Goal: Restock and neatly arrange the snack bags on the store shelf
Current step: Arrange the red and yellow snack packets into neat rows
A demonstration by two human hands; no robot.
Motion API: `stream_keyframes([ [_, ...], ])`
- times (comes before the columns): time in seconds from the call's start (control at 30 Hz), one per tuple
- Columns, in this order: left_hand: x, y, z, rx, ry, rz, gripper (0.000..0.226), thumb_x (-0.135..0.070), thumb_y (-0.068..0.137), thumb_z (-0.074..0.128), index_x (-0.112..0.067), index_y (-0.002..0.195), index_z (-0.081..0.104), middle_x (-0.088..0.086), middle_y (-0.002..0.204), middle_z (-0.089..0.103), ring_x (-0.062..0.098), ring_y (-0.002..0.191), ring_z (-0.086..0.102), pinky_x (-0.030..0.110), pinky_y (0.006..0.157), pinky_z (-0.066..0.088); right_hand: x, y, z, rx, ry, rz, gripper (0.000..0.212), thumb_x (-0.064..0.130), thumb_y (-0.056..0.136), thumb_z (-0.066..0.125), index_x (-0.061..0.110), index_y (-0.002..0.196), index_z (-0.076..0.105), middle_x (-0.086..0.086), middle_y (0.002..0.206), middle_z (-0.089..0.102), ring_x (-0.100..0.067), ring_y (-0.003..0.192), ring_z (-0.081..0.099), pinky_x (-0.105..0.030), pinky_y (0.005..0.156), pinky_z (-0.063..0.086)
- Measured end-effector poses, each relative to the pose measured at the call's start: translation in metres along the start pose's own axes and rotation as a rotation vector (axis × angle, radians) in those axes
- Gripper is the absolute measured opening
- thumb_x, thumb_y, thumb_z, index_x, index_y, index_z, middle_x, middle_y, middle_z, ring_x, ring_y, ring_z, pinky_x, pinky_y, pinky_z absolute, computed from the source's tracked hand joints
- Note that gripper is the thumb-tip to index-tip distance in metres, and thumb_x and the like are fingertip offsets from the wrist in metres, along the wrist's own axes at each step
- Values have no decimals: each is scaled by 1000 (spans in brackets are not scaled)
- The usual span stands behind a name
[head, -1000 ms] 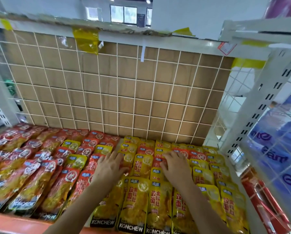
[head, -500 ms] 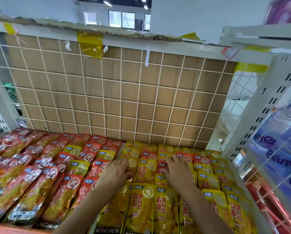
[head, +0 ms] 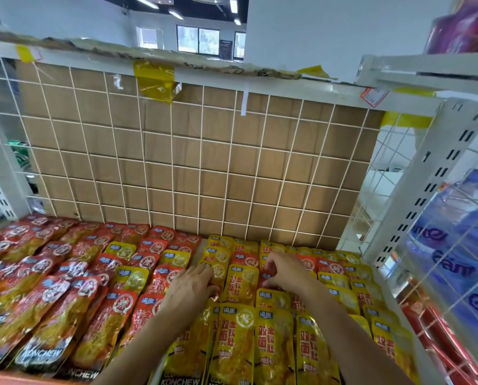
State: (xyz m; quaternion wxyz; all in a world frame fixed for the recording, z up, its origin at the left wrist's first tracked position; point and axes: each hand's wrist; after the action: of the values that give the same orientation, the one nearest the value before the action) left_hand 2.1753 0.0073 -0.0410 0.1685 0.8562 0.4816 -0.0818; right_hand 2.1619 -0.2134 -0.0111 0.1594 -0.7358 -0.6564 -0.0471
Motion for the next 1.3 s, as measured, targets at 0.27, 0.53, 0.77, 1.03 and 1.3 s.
stream_keyframes([
  [0.27,-1,0,-5,13,-98,-15,17,-33,95,47,-24,84,37,-14,82,46,8,83,45,23,73,27,-4,7,-5,-18,87,-70,14,27,84,66,20,96,67,1,93,62,-13,81,55,-25,69,36],
  [0.53,3,6,-13,3,-460,-101,22,-21,87,63,-27,72,47,-7,73,59,4,66,55,13,56,41,-10,8,-19,-285,415,-101,13,18,90,58,23,79,52,5,81,61,-15,80,57,-32,73,45],
  [0.77,0,24,-24,-176,-614,-146,17,-12,80,70,-20,69,59,-5,69,64,0,68,59,12,55,43,-12,-1,-30,-524,528,-194,12,15,91,56,23,82,56,15,78,58,-5,78,57,-24,69,47],
  [1.03,-20,33,-54,-390,-770,-189,19,-17,79,71,-23,66,59,-5,58,62,7,50,57,23,50,46,-10,-37,-44,-845,582,-281,7,33,92,51,33,89,57,14,76,60,-4,72,58,-21,58,45],
  [1.3,-23,-4,-90,-538,-722,-146,19,-14,78,71,-23,69,56,-10,58,59,1,55,53,10,52,37,-7,-84,-42,-741,588,-309,8,32,90,56,33,82,57,17,77,62,-5,66,58,-16,54,42],
])
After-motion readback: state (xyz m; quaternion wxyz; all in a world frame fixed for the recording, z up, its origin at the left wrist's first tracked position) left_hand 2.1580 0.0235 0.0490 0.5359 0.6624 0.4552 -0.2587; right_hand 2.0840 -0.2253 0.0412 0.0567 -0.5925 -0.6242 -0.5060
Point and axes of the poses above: each hand's wrist, its own y-axis towards the middle knuckle, its own z-axis out of the palm, x = y × z
